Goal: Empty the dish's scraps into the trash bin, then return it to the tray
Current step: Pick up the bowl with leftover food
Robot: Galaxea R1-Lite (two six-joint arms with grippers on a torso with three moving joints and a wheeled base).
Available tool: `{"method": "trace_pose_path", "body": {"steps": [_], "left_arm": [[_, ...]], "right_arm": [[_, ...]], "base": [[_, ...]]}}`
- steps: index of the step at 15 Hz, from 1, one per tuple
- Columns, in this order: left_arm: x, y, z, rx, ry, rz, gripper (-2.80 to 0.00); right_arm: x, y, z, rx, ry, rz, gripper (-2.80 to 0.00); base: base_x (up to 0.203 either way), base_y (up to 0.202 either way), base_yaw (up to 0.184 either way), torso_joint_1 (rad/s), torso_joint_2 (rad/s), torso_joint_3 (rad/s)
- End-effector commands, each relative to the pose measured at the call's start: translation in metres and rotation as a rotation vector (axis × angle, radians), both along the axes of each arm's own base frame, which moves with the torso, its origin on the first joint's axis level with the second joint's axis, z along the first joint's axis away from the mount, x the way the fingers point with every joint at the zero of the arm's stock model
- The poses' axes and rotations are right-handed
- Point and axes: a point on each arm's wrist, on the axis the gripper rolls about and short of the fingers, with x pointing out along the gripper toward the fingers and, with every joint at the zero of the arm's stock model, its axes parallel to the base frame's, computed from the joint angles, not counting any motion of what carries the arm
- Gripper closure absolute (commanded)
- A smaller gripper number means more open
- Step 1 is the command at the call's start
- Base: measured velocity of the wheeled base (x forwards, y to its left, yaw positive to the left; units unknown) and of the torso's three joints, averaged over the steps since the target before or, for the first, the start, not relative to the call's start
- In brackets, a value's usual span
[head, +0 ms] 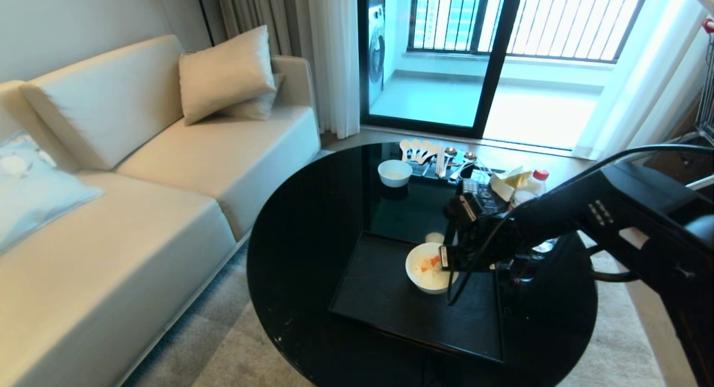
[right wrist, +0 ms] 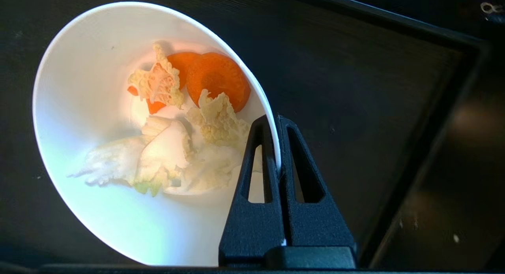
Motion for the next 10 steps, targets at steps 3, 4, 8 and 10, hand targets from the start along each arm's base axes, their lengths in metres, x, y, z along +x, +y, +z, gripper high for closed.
{"method": "trace_pose_path", "body": {"steps": [3,4,8,10], "left_arm": [[0.0,0.0,0.0,-0.001,-0.001,0.001,0.0],[0.0,0.0,0.0,0.0,-0.001,0.001,0.0],[0.0,0.0,0.0,-0.002,-0.001,0.001,0.0],[0.0,0.0,0.0,-0.002,-0.001,0.001,0.0]], "right_arm": [[-0.034,-0.021,0.036,0.053,-0.012,-0.082,0.0],[-0.042,-0.025,0.042,0.064,-0.013,-0.099,0.0],[-0.069,-0.043,0.074,0.104,-0.054,-0.144,0.0],[-0.085,-0.054,0.091,0.119,-0.083,-0.162,0.0]], "base": [[0.0,0.0,0.0,0.0,0.0,0.0],[0.0,0.0,0.0,0.0,0.0,0.0],[0.0,0.0,0.0,0.0,0.0,0.0],[0.0,0.0,0.0,0.0,0.0,0.0]]}}
